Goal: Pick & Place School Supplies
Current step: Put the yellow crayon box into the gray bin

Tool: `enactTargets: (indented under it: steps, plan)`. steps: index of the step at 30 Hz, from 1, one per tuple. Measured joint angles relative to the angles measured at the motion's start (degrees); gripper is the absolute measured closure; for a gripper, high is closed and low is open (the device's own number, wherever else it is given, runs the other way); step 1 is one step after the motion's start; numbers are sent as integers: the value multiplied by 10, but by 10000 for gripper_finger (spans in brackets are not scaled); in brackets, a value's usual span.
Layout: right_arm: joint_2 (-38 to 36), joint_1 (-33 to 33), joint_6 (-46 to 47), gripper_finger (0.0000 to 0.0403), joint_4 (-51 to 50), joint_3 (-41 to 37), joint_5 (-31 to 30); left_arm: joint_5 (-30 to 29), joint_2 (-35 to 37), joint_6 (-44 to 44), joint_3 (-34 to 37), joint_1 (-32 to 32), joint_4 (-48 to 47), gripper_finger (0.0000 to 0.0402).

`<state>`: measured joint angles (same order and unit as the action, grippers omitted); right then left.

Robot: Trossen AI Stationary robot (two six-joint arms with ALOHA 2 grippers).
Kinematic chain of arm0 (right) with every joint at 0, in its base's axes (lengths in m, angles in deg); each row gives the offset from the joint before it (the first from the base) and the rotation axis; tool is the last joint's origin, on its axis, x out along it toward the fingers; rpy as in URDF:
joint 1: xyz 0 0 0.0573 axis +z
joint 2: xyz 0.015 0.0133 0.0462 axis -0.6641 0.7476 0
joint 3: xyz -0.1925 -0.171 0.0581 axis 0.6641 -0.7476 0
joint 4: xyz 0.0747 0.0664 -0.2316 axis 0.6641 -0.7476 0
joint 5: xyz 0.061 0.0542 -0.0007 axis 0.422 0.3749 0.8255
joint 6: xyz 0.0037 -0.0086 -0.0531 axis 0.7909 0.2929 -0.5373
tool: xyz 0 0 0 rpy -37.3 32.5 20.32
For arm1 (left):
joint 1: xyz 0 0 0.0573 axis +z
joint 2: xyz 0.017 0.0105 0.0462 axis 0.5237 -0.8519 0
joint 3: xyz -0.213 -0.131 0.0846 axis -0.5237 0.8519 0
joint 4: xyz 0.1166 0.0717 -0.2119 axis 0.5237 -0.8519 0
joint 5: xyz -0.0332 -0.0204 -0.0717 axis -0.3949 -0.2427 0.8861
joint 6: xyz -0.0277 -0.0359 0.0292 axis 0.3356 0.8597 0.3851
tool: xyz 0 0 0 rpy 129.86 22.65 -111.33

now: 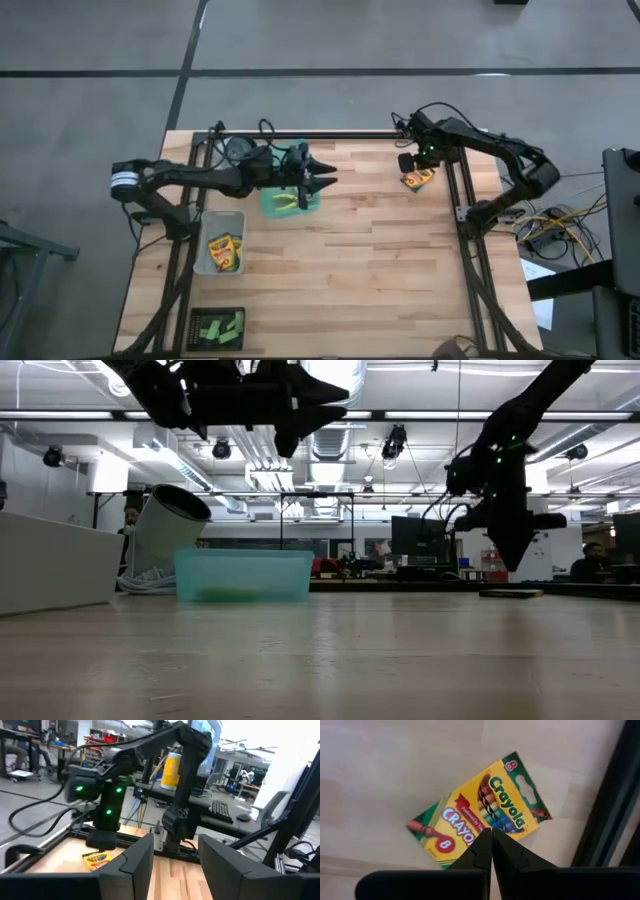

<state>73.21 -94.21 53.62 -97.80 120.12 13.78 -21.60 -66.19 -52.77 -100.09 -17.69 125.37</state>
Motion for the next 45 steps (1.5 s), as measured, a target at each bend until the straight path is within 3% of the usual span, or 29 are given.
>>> enactTargets:
  steps: [11,25,35,41,45]
  plan:
    - [75,0,-25,394,18,-1,-3,4,-16,1,-4,0,-4,241]
    - [76,31,-33,394,33,-22,36,3,-15,0,-3,0,-17,241]
    - [73,176,-17,394,31,-32,45,2,-15,1,-3,0,-30,241]
    - [74,299,3,394,50,-33,122,1,-15,1,-3,0,-36,241]
    - [74,382,58,394,86,-33,127,1,-15,1,-2,0,-38,241]
